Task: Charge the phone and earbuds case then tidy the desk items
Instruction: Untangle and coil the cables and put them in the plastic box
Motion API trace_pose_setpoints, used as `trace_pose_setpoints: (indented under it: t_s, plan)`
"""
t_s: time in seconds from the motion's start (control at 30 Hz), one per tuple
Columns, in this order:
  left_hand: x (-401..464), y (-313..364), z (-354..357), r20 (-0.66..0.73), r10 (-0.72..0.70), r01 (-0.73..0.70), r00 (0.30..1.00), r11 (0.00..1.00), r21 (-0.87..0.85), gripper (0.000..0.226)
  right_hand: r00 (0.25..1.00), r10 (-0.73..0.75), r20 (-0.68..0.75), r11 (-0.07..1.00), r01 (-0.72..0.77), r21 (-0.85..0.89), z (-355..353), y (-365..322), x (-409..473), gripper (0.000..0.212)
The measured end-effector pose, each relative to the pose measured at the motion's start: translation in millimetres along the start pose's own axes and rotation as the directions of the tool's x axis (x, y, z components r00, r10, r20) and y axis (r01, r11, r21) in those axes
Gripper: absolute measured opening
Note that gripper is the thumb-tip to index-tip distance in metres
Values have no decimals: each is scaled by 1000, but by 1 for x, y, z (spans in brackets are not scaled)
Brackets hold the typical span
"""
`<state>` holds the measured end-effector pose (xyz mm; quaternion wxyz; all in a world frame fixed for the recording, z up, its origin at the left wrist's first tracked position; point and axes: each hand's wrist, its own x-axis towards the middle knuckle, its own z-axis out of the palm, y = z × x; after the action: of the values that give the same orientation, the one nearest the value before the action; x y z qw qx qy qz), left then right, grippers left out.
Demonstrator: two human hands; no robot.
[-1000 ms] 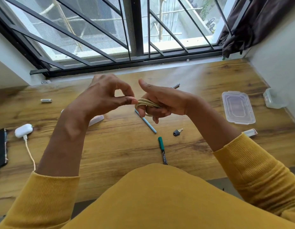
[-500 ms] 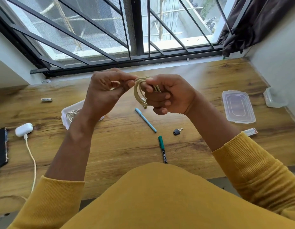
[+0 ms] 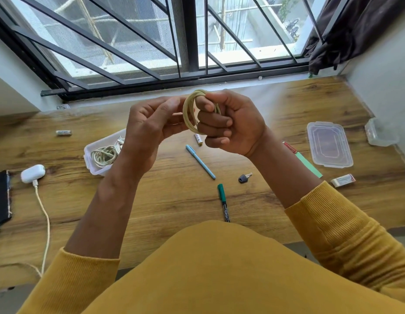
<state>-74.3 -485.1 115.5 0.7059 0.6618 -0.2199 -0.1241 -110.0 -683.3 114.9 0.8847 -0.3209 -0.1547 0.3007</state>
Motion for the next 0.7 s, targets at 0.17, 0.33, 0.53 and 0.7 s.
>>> trace_pose_setpoints:
  t_s: [0.17,0.33,0.53,0.7]
  plan:
    - [-2,-1,1,55,-19,14,998,997,79,31,1000,10,10,1000,-11,26,-3,4,1,29]
    - [-4,0,2,20,-10,8,1000,997,82,27,1000,22,-15,1000,-22,1,-7,6,1,25]
    - [-7,-6,4,-74,-17,23,997,997,76,22,985,18,-174,996,-32,-80,-9,11,5,21]
    - [-7,-11,5,-149,-20,41,989,989,145,16,902,-58,-427,977,-35,-208,-7,14,10,23]
